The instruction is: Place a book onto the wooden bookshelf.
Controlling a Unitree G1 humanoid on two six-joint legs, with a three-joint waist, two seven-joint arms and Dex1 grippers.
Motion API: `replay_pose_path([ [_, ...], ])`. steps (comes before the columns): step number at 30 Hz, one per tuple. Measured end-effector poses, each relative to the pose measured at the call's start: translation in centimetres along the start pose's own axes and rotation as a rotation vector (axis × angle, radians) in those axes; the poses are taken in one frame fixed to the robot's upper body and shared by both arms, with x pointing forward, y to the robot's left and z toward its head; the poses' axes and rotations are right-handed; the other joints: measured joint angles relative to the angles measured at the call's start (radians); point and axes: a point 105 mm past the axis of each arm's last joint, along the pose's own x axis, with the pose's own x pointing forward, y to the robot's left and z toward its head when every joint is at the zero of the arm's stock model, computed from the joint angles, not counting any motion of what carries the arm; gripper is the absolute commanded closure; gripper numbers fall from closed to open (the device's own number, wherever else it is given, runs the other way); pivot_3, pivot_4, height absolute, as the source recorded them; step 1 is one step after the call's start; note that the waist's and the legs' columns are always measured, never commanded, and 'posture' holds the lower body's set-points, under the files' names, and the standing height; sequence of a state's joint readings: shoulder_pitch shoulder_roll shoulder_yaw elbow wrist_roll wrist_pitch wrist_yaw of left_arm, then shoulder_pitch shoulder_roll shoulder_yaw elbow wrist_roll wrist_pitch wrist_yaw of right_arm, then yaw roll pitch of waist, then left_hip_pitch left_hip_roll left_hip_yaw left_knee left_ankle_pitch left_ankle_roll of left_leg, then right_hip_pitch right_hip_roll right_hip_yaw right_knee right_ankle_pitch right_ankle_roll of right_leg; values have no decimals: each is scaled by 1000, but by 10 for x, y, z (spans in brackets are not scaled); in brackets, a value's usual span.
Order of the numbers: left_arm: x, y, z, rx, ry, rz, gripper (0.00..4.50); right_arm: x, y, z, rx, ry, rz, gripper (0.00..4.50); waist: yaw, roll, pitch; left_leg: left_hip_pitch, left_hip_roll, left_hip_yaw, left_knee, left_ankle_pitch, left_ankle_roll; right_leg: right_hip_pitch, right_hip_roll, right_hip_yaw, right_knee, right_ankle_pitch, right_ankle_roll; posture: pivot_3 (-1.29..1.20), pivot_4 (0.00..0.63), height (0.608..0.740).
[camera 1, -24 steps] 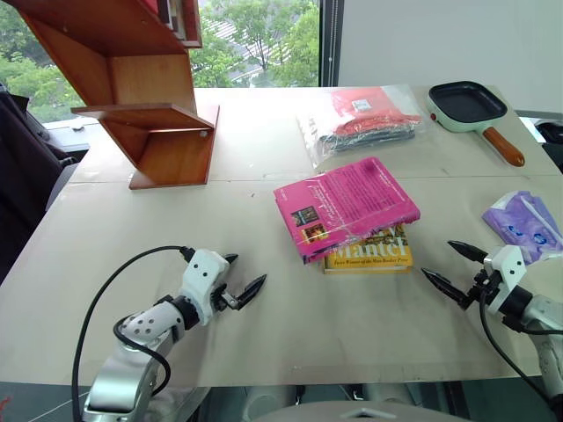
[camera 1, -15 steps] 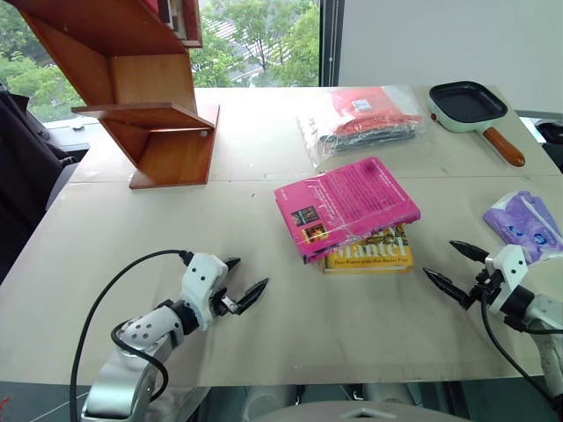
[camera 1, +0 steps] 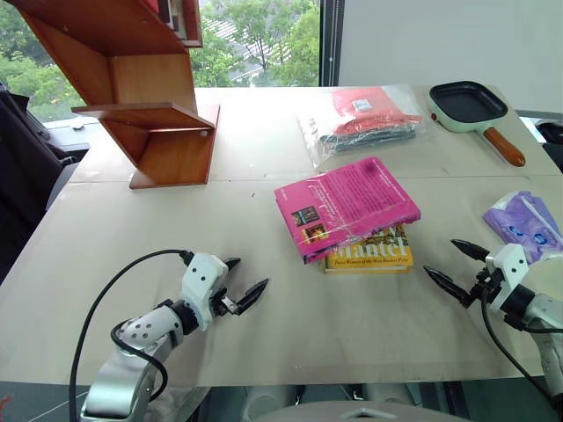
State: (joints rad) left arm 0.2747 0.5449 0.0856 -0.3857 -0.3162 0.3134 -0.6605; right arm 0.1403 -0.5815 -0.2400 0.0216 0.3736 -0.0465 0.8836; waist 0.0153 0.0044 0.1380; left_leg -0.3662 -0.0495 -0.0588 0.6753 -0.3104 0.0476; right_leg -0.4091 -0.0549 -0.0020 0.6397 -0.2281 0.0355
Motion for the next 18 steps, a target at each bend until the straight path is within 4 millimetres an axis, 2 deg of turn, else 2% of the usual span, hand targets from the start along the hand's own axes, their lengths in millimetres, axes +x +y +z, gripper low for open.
replay_pose_path([
  [3, 0, 0, 0, 3, 0, -2, 164, 0, 0, 0, 2, -1, 0, 0, 0, 0, 0, 0, 0, 0, 0, 0, 0, 0, 0, 0, 0, 0, 0, 0, 150, 720],
  [6, 0, 0, 1, 12, 5, -16, 0, 1, 1, 1, 25, -19, 7, 794, 0, 0, 0, 0, 0, 0, 0, 0, 0, 0, 0, 0, 0, 0, 0, 0, 150, 720],
  [9, 2, 2, 5, 27, 4, -26, 0, 4, 1, 5, 35, -36, 23, 2213, 0, -1, 1, 0, 0, 0, 0, 0, 0, 0, 0, 0, 0, 0, 0, 0, 150, 720],
  [10, 2, 5, 8, 40, 1, -27, 0, 6, -1, 8, 30, -44, 26, 2814, 0, -2, 2, 0, 0, 0, 0, 0, 0, 0, 0, 0, 0, 0, 0, 0, 150, 720],
  [12, -1, 10, 13, 46, -2, -29, 0, 7, -5, 10, 27, -49, 32, 3658, -1, -2, 2, 0, 0, 0, 0, 0, 0, 0, 0, 0, 0, 0, 0, 0, 150, 720],
  [13, -3, 14, 15, 57, 4, -31, 0, 8, -7, 13, 23, -53, 40, 4243, -1, -2, 2, 0, 0, 0, 0, 0, 0, 0, 0, 0, 0, 0, 0, 0, 150, 720],
  [14, -7, 16, 18, 57, 8, -44, 0, 11, -10, 15, 21, -59, 43, 4458, -3, -3, 3, 0, 0, 0, 0, 1, -2, -1, 0, 0, 0, 0, 0, 0, 150, 720],
  [18, -16, 19, 43, 116, 9, -138, 0, 31, -38, 37, 21, -114, -6, 4458, -5, -5, 6, 0, 0, 0, 0, 2, -4, -1, 0, 0, 0, 0, 0, 0, 150, 720],
])
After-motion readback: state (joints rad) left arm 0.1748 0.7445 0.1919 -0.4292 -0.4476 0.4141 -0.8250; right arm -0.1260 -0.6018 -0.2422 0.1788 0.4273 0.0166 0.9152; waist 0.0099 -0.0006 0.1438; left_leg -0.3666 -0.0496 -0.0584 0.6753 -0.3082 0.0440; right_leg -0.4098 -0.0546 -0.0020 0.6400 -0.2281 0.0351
